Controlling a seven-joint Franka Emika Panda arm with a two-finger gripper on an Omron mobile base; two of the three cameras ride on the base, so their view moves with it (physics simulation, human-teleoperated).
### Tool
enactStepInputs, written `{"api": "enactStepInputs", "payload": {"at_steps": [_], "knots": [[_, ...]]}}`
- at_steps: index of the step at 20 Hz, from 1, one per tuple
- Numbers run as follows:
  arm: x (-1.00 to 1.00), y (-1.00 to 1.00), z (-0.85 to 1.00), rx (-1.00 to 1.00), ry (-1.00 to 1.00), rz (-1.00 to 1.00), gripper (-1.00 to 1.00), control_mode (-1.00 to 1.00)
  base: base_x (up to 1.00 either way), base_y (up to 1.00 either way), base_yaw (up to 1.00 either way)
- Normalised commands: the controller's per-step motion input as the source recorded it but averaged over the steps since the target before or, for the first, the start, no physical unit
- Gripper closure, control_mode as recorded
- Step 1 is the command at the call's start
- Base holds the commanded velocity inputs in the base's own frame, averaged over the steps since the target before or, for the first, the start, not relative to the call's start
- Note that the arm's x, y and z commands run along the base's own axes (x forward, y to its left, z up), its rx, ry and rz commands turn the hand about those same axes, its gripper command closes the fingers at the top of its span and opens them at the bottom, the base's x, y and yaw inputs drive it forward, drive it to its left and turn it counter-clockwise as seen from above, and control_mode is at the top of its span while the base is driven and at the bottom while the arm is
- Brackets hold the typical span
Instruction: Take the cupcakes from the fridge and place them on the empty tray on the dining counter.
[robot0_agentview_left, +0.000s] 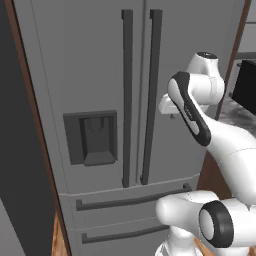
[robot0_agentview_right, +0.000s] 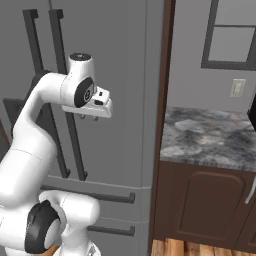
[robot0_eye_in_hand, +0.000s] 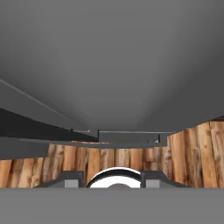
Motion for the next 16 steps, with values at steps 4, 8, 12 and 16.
{"api": "enactStepInputs", "payload": {"at_steps": [4, 8, 12, 16], "knots": [[-0.43, 0.07, 0.02, -0.02, -0.15, 0.0, -1.0, -1.0, 0.0, 0.0, 0.0], [-0.91, 0.25, 0.09, -0.16, -0.44, 0.0, -1.0, -1.0, 0.0, 0.0, 0.0], [-0.76, 0.13, 0.24, -0.13, -0.41, 0.0, -1.0, -1.0, 0.0, 0.0, 0.0], [-0.77, 0.0, 0.24, 0.0, -0.23, 0.0, -1.0, -1.0, 0.0, 0.0, 0.0]]}}
